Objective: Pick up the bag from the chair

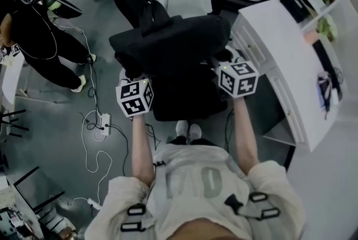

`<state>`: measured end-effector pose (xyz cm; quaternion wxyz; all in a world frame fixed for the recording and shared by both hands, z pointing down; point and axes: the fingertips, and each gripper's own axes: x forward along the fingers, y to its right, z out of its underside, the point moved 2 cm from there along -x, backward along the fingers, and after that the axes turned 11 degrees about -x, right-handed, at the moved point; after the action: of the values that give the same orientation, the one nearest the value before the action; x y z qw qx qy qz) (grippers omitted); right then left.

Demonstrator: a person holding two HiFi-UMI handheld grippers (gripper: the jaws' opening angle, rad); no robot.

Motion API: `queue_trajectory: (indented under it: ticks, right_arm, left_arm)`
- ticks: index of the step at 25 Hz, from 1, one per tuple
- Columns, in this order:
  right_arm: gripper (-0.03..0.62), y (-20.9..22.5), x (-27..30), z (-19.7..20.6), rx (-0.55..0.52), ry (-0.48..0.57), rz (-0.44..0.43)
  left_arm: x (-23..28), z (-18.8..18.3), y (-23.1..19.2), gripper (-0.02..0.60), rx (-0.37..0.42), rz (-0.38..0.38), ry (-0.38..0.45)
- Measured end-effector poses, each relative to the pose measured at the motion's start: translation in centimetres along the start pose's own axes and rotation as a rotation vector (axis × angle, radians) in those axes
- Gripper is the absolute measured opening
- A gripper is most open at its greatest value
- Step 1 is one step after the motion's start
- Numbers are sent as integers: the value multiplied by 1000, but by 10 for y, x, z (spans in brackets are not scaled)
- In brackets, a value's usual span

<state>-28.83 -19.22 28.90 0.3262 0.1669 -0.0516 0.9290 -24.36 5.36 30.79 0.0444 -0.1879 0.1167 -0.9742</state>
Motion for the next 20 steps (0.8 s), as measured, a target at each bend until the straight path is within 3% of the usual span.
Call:
queue_trajectory:
  ticks: [7, 20]
  right_arm:
    - [156, -20, -43, 12, 67, 29, 23]
    - [150, -30, -66, 45, 111, -5, 34]
  left_arm:
    - [-39, -1, 17, 124, 48, 4, 12]
    - [-52, 22, 27, 124, 75, -3, -26]
